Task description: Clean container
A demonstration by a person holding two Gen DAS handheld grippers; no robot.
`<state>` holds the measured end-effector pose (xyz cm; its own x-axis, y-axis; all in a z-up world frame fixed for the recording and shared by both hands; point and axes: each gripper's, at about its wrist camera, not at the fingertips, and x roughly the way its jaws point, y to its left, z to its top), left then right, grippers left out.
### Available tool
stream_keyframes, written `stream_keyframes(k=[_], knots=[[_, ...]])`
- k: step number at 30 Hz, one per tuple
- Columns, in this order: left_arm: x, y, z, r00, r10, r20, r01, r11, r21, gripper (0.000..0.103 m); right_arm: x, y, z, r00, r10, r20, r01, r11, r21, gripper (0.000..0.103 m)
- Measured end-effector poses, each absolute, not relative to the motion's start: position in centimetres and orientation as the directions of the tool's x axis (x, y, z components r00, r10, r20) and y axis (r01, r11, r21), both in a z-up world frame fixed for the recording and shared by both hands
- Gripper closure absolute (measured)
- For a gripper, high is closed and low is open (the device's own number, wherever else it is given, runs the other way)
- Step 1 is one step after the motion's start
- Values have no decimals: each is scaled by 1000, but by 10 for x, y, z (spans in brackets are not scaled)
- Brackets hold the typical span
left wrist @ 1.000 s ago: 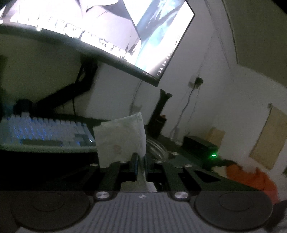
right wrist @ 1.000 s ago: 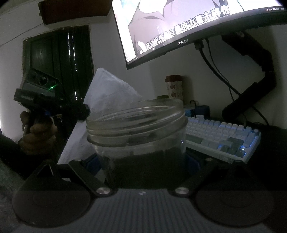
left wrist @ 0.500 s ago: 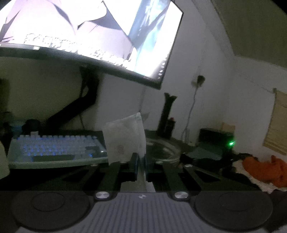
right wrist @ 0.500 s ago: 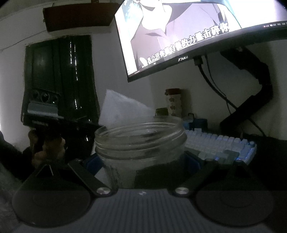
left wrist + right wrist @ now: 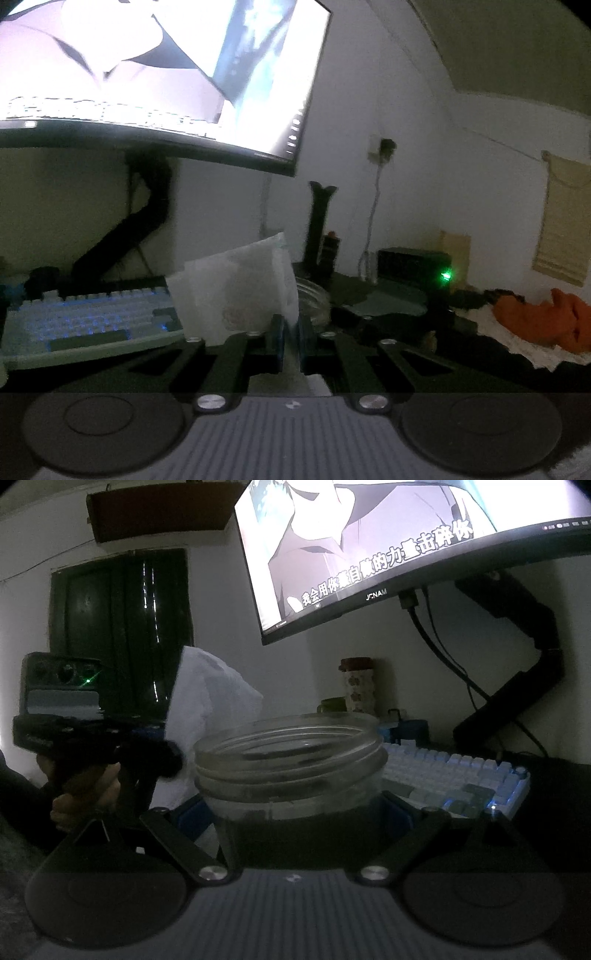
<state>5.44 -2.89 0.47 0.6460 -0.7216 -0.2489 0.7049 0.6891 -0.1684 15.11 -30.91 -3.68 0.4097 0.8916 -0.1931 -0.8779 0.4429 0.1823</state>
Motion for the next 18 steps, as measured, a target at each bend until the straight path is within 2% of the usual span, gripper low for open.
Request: stream_keyframes(k=[9, 18], knots=[[69, -16, 2, 632, -738, -236, 693, 675, -254, 96, 153, -308, -38, 404, 893, -199, -878, 440, 187, 7], [47, -38, 6, 585, -773, -245, 753, 630, -187, 96, 151, -305, -39, 398, 894, -204, -883, 434, 179, 11]])
